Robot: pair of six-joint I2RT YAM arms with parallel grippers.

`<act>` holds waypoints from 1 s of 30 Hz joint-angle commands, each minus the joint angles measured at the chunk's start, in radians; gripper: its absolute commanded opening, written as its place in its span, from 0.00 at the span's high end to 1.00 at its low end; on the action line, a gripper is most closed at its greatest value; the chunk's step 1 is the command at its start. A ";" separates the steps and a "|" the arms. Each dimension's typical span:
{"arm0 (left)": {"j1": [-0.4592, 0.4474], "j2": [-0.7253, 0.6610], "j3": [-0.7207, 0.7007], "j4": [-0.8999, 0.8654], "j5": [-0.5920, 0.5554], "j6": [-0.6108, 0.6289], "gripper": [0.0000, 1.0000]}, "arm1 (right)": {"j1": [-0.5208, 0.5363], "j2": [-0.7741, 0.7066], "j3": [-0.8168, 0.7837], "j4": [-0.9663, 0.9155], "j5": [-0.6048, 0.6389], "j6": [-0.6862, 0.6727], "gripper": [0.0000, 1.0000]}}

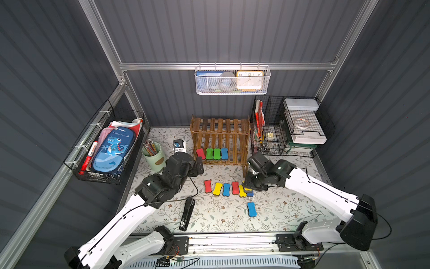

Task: Remove the whiteboard erasers from the shelf
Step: Pick up the whiteboard eraser from the shelf, then place the whiteboard eraser at the center of the board.

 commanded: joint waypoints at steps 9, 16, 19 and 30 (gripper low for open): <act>0.007 -0.022 -0.005 -0.007 0.001 0.035 0.01 | 0.102 0.085 -0.059 -0.016 -0.013 0.038 0.74; 0.007 -0.014 -0.010 -0.015 -0.008 0.036 0.01 | 0.115 0.179 -0.070 0.068 -0.006 -0.016 0.74; 0.007 -0.007 -0.005 -0.018 -0.010 0.036 0.01 | 0.115 0.227 -0.059 0.071 -0.007 -0.040 0.74; 0.007 -0.002 0.001 -0.021 -0.019 0.032 0.01 | 0.115 0.314 -0.030 0.058 -0.005 -0.105 0.65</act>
